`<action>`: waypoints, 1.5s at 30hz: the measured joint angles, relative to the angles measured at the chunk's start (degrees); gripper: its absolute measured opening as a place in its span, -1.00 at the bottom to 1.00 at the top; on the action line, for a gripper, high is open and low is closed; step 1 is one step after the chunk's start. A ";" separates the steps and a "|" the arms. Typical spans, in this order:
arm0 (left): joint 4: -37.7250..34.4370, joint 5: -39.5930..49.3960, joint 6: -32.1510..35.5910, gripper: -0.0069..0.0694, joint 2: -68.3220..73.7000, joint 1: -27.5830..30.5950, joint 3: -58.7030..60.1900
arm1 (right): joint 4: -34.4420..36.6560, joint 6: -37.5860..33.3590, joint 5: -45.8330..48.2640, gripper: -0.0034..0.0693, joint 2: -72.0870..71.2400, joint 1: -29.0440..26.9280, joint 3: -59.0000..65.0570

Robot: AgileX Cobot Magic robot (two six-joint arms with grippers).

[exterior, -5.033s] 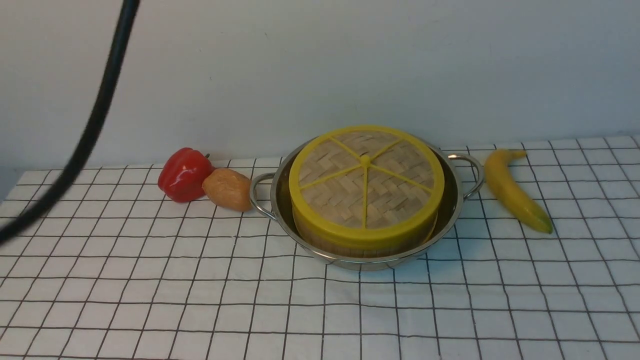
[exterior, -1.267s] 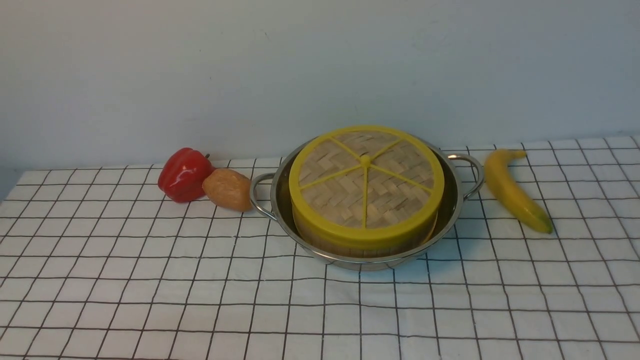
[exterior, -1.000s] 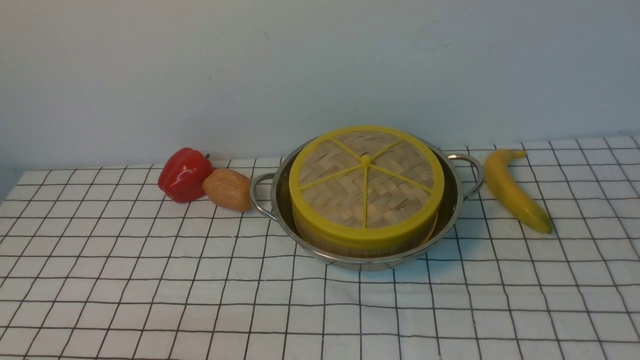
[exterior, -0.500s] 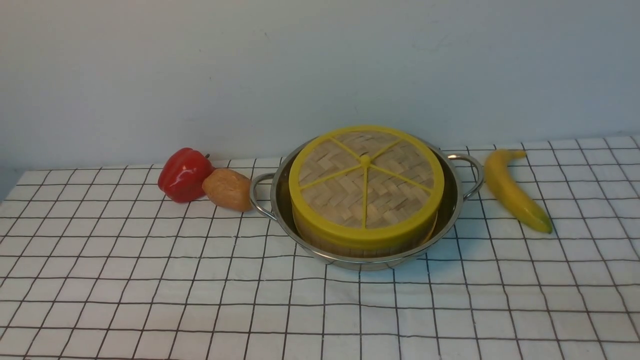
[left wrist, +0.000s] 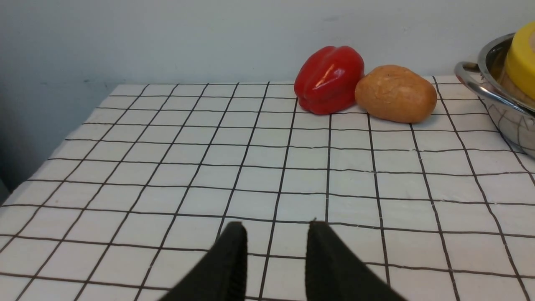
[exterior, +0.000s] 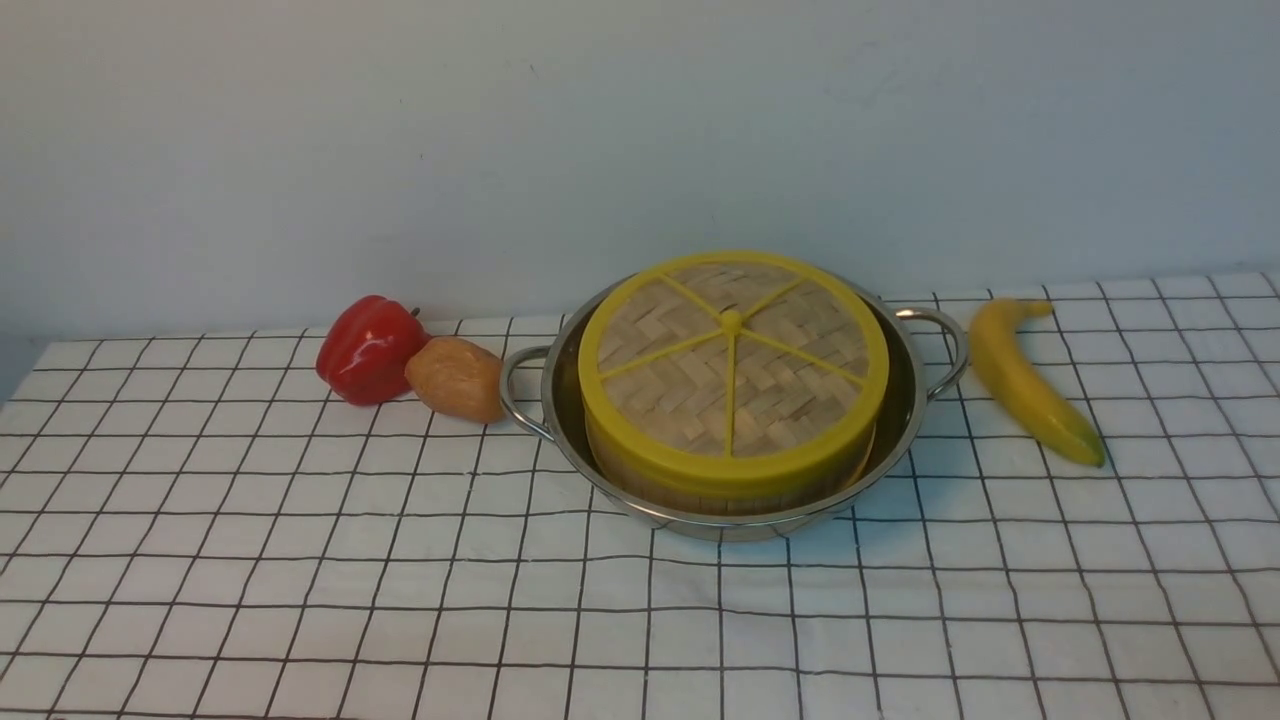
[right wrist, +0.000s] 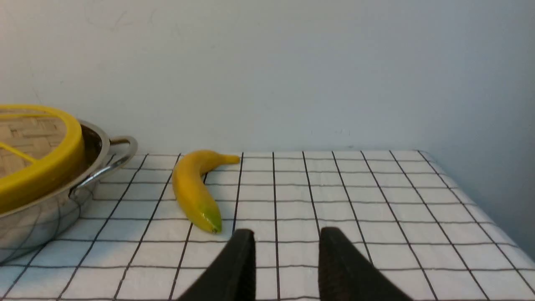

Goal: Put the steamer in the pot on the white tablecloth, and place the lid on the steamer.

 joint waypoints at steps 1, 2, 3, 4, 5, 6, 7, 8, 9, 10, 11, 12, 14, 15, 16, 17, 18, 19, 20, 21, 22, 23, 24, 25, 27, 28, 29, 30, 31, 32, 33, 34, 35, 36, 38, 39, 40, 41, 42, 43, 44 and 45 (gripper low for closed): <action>0.00 0.00 0.00 -0.29 0.00 0.00 0.00 | 0.00 0.13 0.79 -0.25 0.00 0.00 0.00; 0.00 0.00 0.00 -0.29 0.00 0.00 0.00 | 0.00 0.34 1.13 -0.25 0.00 0.00 0.00; 0.00 0.00 0.00 -0.28 0.00 0.00 0.00 | 0.00 0.57 1.27 -0.25 0.00 0.00 0.05; 0.00 0.00 0.00 -0.27 0.00 0.00 0.00 | 0.00 0.69 1.38 -0.25 0.00 0.00 0.05; 0.00 0.00 0.00 -0.26 0.00 0.00 0.00 | 0.00 0.69 1.38 -0.25 0.00 0.00 0.05; 0.00 0.00 0.00 -0.26 0.00 0.00 0.00 | 0.00 0.81 1.38 -0.25 0.00 0.00 0.05; 0.00 0.00 0.00 -0.26 0.00 0.00 0.00 | 0.00 0.81 1.43 -0.25 0.00 0.00 0.05; 0.00 0.00 0.00 -0.26 0.00 0.00 0.00 | 0.00 0.85 1.50 -0.25 0.00 0.00 0.05; 0.00 0.00 0.00 -0.25 0.00 0.00 0.00 | 0.00 0.85 1.50 -0.25 0.00 0.00 0.05; 0.00 0.00 0.00 -0.24 0.00 0.00 0.00 | 0.00 0.85 1.50 -0.25 0.00 0.00 0.05; 0.00 0.00 0.00 -0.24 0.00 0.00 0.00 | 0.00 0.85 1.50 -0.25 0.00 0.00 0.05; 0.00 0.00 0.00 -0.23 0.00 0.00 0.00 | 0.00 0.85 1.50 -0.25 0.00 0.00 0.05; 0.00 0.00 0.00 -0.23 0.00 0.00 0.00 | 0.00 0.85 1.51 -0.25 0.00 0.00 0.05; 0.00 0.00 0.00 -0.23 0.00 0.00 0.00 | 0.00 0.85 1.51 -0.25 0.00 0.00 0.05; 0.00 0.00 0.00 -0.23 0.00 0.00 0.00 | 0.00 0.85 1.51 -0.25 0.00 0.00 0.05; 0.00 0.00 0.00 -0.22 0.00 0.00 0.00 | 0.00 0.85 1.51 -0.25 0.00 0.00 0.05; 0.02 0.00 0.00 -0.21 0.00 0.00 0.00 | 0.00 0.85 1.51 -0.25 0.00 0.00 0.05; 0.02 0.00 0.00 -0.21 0.00 0.00 0.00 | 0.00 0.85 1.51 -0.25 0.00 0.00 0.05; 0.02 0.00 0.00 -0.21 0.00 0.00 0.00 | 0.00 0.85 1.51 -0.25 0.00 0.00 0.05; 0.02 0.00 0.00 -0.21 0.00 0.00 0.00 | 0.00 0.85 1.51 -0.25 0.00 0.00 0.05; 0.02 0.00 0.00 -0.21 0.00 0.00 0.00 | 0.00 0.85 1.51 -0.25 0.00 0.00 0.05; 0.02 0.00 0.00 -0.19 0.00 0.00 0.00 | 0.00 0.85 1.51 -0.25 0.00 0.00 0.05; 0.02 0.00 0.00 -0.19 0.00 0.00 0.00 | 0.00 0.85 1.51 -0.25 0.00 0.00 0.05; 0.02 0.00 0.00 -0.18 0.00 0.00 0.00 | 0.00 0.85 1.51 -0.25 0.00 0.00 0.05; 0.02 0.00 0.00 -0.18 0.00 0.00 0.00 | 0.00 0.85 1.51 -0.25 0.00 0.00 0.05; 0.02 0.00 0.00 -0.18 0.00 0.00 0.00 | 0.00 0.85 1.51 -0.25 0.00 0.00 0.05; 0.02 0.00 0.00 -0.18 0.00 0.00 0.00 | 0.00 0.85 1.51 -0.25 0.00 0.00 0.05; 0.02 0.00 0.00 -0.18 0.00 0.00 0.00 | 0.00 0.85 1.51 -0.25 0.00 0.00 0.05; 0.02 0.00 0.00 -0.18 0.00 0.00 0.00 | 0.00 0.85 1.51 -0.25 0.00 0.00 0.05; 0.02 0.00 0.00 -0.18 0.00 0.00 0.00 | 0.00 0.85 1.51 -0.25 0.00 0.00 0.05; 0.02 0.00 0.00 -0.18 0.00 0.00 0.00 | 0.00 0.85 1.51 -0.25 0.00 0.00 0.05; 0.02 0.00 0.00 -0.18 0.00 0.00 0.00 | 0.00 0.85 1.51 -0.25 0.00 0.00 0.05; 0.02 0.00 0.00 -0.18 0.00 0.00 0.00 | 0.00 0.85 1.51 -0.25 0.00 0.00 0.05; 0.02 0.00 0.00 -0.18 0.00 0.00 0.00 | 0.00 0.85 1.51 -0.25 0.00 0.00 0.05; 0.02 0.00 0.00 -0.18 0.00 0.00 0.00 | 0.05 0.85 1.51 -0.25 0.00 0.00 0.05; 0.02 0.00 0.00 -0.18 0.00 0.00 0.00 | 0.05 0.85 1.51 -0.25 0.00 0.00 0.05; 0.02 0.00 0.00 -0.18 0.00 0.00 0.00 | 0.05 0.85 1.51 -0.25 0.00 0.00 0.05; 0.02 0.00 0.00 -0.18 0.00 0.00 0.00 | 0.05 0.85 1.51 -0.25 0.00 0.00 0.05; 0.02 0.00 0.00 -0.18 0.00 0.00 0.00 | 0.05 0.85 1.51 -0.25 0.00 0.00 0.05; 0.02 0.00 0.00 -0.18 0.00 0.00 0.00 | 0.05 0.85 1.51 -0.25 0.00 0.00 0.05; 0.02 0.00 0.00 -0.18 0.00 0.00 0.00 | 0.05 0.85 1.51 -0.25 0.00 0.00 0.05; 0.02 0.00 0.00 -0.18 0.00 0.00 0.00 | 0.05 0.85 1.51 -0.25 0.00 0.00 0.05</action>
